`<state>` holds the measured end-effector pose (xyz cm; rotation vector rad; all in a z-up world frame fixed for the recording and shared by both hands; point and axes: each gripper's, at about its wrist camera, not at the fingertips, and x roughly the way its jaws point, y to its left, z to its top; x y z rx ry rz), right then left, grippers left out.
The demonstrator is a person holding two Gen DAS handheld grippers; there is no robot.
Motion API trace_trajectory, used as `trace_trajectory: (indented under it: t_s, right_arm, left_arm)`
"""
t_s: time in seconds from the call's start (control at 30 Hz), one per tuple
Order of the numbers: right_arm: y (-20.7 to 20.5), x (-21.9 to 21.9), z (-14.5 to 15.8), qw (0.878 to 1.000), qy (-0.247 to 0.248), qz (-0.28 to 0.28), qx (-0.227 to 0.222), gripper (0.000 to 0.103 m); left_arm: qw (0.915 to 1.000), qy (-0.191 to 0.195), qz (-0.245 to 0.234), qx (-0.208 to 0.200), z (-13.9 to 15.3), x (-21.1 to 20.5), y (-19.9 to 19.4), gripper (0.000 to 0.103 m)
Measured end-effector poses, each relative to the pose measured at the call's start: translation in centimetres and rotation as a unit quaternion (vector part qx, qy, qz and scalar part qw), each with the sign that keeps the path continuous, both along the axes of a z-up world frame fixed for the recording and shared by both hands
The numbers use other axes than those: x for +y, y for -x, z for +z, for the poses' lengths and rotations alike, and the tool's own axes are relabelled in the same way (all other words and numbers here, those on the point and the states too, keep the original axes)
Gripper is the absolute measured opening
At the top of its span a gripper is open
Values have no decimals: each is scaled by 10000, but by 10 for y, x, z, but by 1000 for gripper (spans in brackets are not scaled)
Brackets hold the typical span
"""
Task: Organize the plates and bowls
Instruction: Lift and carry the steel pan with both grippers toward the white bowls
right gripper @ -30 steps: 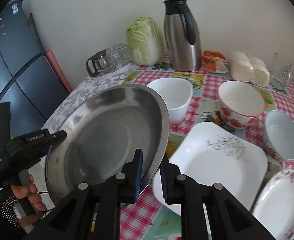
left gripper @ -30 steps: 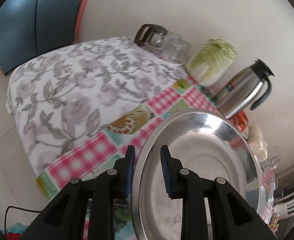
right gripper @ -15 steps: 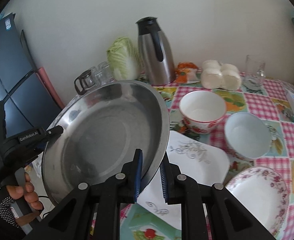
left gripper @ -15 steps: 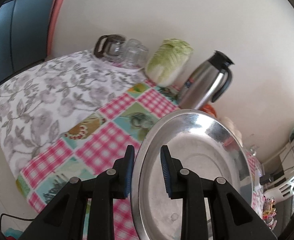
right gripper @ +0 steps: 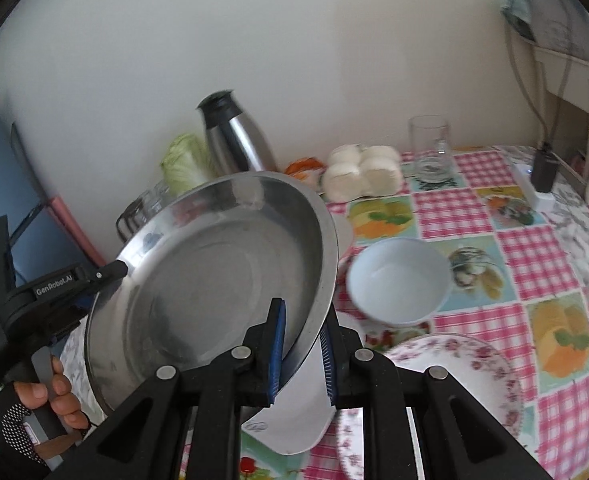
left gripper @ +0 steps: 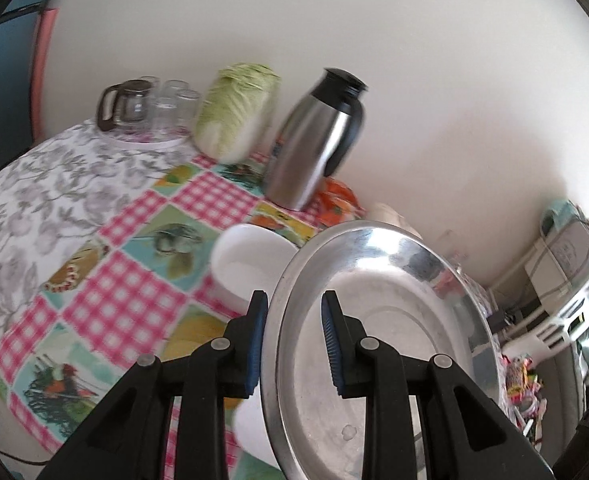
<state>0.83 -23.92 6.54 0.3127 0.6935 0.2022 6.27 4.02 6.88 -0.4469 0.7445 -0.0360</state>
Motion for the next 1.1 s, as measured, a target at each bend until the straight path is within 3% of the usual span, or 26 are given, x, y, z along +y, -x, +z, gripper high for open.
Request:
trace_trajectory:
  t_s: [0.33,1.1]
  right_arm:
    - [9,-35,-6,9995,3,-320,31,18]
    - [-15,-7,-70,9937,151,80,1104,20]
  left_arm:
    - [9993,79,-326,154,-13,-30,-7,27]
    - [9920,-23,-8,1260,-68,-8,-14,27]
